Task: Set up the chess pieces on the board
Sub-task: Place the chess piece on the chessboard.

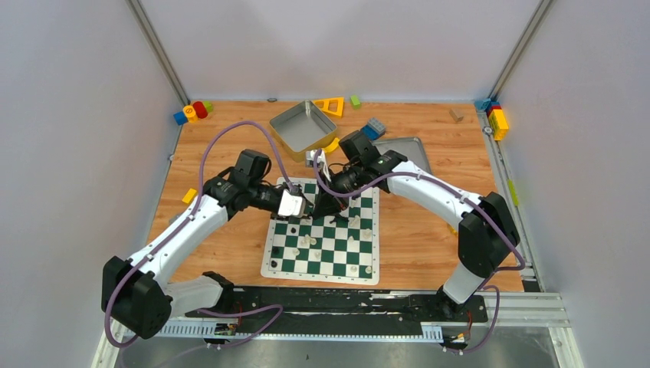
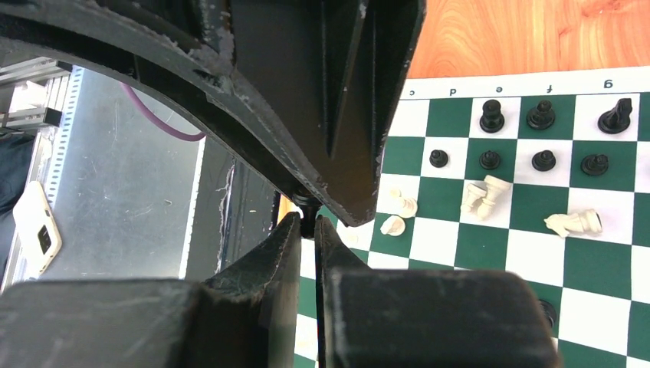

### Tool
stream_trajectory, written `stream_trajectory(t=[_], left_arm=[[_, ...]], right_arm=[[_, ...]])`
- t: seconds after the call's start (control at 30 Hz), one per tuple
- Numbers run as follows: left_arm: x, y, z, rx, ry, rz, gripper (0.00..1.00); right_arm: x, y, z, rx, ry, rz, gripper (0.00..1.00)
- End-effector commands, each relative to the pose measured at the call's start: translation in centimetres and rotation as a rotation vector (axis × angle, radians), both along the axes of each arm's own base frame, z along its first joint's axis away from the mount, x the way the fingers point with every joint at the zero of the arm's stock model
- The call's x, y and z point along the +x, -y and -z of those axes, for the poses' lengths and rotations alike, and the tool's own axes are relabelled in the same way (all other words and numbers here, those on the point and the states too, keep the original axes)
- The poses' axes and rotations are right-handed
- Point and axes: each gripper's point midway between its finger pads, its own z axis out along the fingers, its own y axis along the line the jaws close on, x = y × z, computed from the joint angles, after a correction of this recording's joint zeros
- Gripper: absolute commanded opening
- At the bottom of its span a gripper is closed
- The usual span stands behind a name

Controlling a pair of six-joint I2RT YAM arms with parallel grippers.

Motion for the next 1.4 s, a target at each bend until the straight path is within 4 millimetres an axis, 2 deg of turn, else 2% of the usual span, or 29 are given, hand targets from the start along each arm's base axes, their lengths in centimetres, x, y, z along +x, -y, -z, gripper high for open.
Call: stream_trajectory(t=[0.0, 0.47, 0.53, 0.63, 0.7, 0.8, 0.87, 0.9, 0.93, 1.03, 1.07, 1.17, 1.23, 1.27, 1.3, 1.37], left_arm=[[-0.1, 0.3, -1.0, -0.015, 0.026, 0.012, 0.43], [-0.7, 0.4, -0.6, -0.008, -0.001, 0.020, 0.23], [-0.6, 0.5, -0.6, -0.009, -0.006, 0.014, 0.19], [-0.3, 0.5, -0.7, -0.006, -0.037, -0.028, 0.06], [0.5, 0.5, -0.7, 0.002, -0.059, -0.085, 0.00], [2.1, 0.5, -0.7, -0.007, -0.090, -0.192, 0.00], [3.0, 0.7, -1.3, -0.051, -0.116, -0.248, 0.00], [3.8, 1.0, -2.2, -0.094, -0.092, -0.265, 0.00], [4.0, 0.9, -2.1, -0.111, -0.151, -0.307, 0.00], [5.8, 1.3, -3.8, -0.209, -0.189, -0.373, 0.00], [6.0, 1.3, -3.6, -0.224, -0.251, -0.403, 0.00], [7.6, 1.4, -4.7, -0.305, -0.284, -0.453, 0.00], [8.7, 1.4, -4.6, -0.343, -0.341, -0.505, 0.00], [9.1, 1.5, -5.3, -0.379, -0.367, -0.522, 0.00], [9.6, 1.4, -4.9, -0.387, -0.396, -0.546, 0.00], [9.8, 1.6, -5.3, -0.433, -0.460, -0.557, 0.00]], right_arm=[[0.4, -0.6, -1.9, 0.056, 0.017, -0.021, 0.00], [0.8, -0.7, -1.8, 0.051, 0.009, -0.010, 0.00], [0.9, -0.6, -1.7, 0.047, 0.009, -0.005, 0.00], [1.5, -0.4, -1.9, 0.042, 0.022, 0.017, 0.07], [2.2, 0.1, -2.4, 0.045, 0.036, 0.043, 0.16], [3.6, 1.2, -3.5, 0.056, 0.051, 0.097, 0.33], [4.4, 1.9, -4.3, 0.067, 0.060, 0.135, 0.41], [4.8, 2.2, -4.7, 0.075, 0.061, 0.155, 0.43], [5.3, 2.5, -5.3, 0.089, 0.065, 0.177, 0.45], [6.5, 3.5, -6.7, 0.132, 0.080, 0.257, 0.47], [7.0, 3.8, -7.0, 0.143, 0.082, 0.283, 0.47], [8.3, 4.4, -8.0, 0.177, 0.068, 0.341, 0.47], [9.0, 4.6, -8.4, 0.193, 0.045, 0.366, 0.48], [9.3, 4.7, -8.5, 0.194, 0.007, 0.390, 0.48], [9.7, 4.7, -8.6, 0.199, -0.011, 0.405, 0.48], [10.5, 4.7, -8.7, 0.208, -0.049, 0.433, 0.48]])
